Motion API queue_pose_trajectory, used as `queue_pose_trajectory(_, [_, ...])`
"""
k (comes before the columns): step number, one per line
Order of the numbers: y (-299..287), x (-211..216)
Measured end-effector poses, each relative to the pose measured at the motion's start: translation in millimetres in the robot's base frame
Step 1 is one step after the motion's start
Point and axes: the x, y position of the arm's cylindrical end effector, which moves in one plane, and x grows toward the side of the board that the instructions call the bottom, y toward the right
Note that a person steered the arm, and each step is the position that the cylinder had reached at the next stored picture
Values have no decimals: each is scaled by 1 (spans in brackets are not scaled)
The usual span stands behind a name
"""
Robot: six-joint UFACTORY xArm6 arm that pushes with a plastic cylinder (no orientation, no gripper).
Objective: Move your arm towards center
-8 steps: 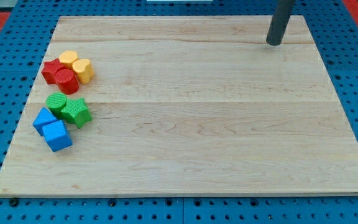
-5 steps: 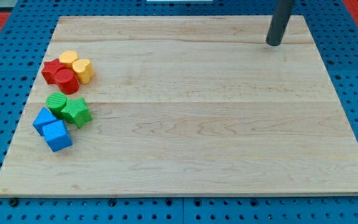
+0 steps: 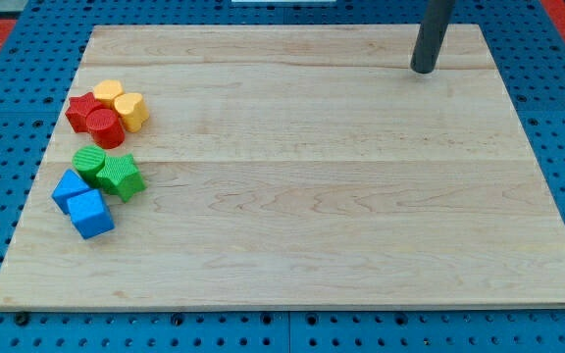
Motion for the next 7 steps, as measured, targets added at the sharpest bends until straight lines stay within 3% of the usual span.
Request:
queue_pose_trajectory(1, [10, -8])
queue_pose_trajectory(3, [7, -85])
queue_pose_trajectory(7, [-13, -92])
